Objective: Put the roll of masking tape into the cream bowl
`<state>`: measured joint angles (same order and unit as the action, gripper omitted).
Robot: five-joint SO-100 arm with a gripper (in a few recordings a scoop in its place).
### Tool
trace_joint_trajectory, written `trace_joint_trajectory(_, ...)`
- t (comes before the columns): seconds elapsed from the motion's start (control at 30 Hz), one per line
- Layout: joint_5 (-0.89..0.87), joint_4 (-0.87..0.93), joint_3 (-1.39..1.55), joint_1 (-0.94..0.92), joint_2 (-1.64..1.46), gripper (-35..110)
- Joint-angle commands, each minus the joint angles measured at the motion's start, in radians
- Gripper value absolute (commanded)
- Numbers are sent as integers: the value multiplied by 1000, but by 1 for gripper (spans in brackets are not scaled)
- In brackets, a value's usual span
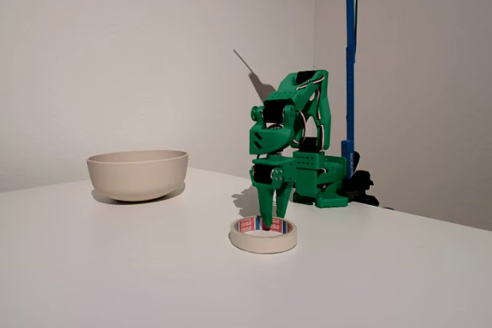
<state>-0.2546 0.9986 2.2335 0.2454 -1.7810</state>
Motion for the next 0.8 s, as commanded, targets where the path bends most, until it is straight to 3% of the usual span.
trace_joint_trajectory(0.0, -20, -5, -2, 31, -26, 10)
trace_joint_trajectory(0.17, -25, -6, -2, 35, -25, 9)
trace_joint_trajectory(0.27, -18, -3, -2, 37, -23, -8)
trace_joint_trajectory(0.77, 8, -11, 20, 23, -118, -8)
